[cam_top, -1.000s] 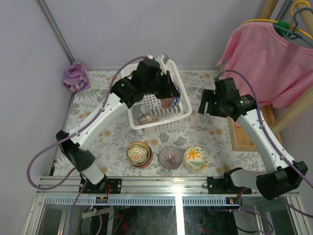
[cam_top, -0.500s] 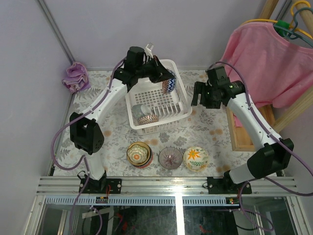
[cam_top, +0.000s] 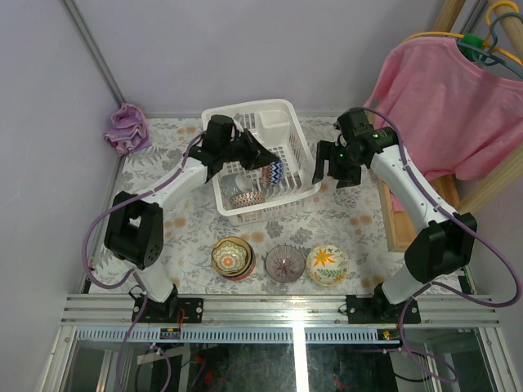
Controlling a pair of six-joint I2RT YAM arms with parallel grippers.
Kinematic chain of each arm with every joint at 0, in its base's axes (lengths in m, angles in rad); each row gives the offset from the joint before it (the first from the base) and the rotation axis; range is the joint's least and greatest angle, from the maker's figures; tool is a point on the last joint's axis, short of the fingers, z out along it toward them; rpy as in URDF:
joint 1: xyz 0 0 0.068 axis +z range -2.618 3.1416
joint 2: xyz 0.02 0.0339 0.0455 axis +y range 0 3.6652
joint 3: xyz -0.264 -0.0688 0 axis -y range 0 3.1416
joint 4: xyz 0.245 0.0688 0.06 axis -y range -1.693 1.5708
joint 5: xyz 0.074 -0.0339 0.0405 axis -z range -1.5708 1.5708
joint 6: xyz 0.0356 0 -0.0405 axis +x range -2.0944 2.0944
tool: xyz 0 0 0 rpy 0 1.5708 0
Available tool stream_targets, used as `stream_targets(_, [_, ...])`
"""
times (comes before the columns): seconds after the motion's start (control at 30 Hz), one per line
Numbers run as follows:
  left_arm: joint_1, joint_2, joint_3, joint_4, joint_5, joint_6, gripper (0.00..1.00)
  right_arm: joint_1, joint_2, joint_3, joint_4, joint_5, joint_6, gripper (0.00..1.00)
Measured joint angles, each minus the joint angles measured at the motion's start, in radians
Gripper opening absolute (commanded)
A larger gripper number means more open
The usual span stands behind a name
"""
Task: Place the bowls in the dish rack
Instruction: Turn the bowl upside down on the dish rack.
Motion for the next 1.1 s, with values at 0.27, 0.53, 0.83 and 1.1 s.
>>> stream_targets(0.27, [-0.013,-0.002,-0.09,0.145,-0.039,-0.08,0.0,0.0,0.003,-0.002,-0.005,-0.035,0.006,0.82])
stream_targets(0.53, [-0.013,0.026,-0.135,0.322,-0.048,-0.132,0.0,0.0,0.008,-0.002,-0.006,-0.043,0.006,0.82])
stream_targets(0.83, [-0.013,0.066,-0.173,0.379,-0.054,-0.135,0.0,0.0,0.011,-0.002,-0.006,-0.043,0.006,0.82])
stream_targets(1.1, [-0.01,0.066,-0.234,0.417,-0.056,-0.134,0.0,0.0,0.032,-0.002,-0.006,-0.043,0.006,0.82])
